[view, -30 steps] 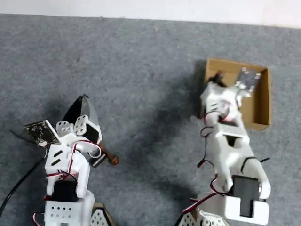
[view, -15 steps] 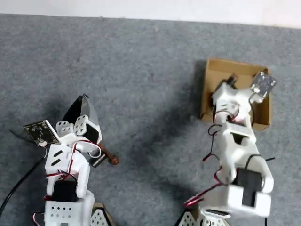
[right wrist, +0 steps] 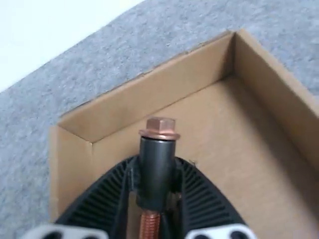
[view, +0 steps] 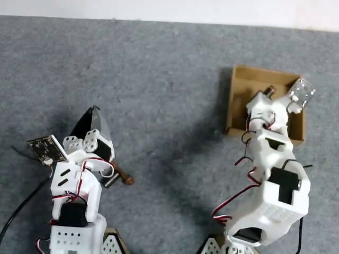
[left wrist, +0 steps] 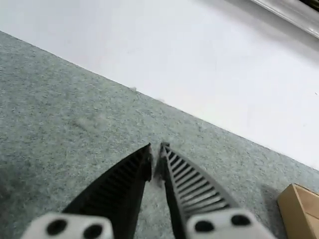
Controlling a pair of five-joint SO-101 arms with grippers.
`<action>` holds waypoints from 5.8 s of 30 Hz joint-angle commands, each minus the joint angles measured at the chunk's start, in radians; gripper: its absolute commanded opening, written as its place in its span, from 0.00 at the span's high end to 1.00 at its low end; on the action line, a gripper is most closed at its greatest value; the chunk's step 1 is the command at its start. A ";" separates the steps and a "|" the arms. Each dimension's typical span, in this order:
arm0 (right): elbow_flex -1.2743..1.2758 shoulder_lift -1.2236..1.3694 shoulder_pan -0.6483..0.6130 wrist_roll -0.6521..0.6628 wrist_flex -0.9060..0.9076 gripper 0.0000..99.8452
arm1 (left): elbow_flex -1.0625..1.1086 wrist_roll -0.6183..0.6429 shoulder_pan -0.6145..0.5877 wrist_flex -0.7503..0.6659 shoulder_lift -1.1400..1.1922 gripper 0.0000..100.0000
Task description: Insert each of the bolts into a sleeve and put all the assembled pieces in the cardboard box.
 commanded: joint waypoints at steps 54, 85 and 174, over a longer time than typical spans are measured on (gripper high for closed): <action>0.433 -0.622 -0.358 0.290 0.013 0.89 | -0.165 -0.618 0.117 0.351 0.005 0.95; 0.433 -0.621 -0.357 0.290 0.013 0.89 | -0.854 -1.013 0.196 0.984 1.307 0.91; 0.328 -0.400 -0.312 0.290 0.013 0.88 | -1.021 -0.773 0.127 0.520 1.658 0.81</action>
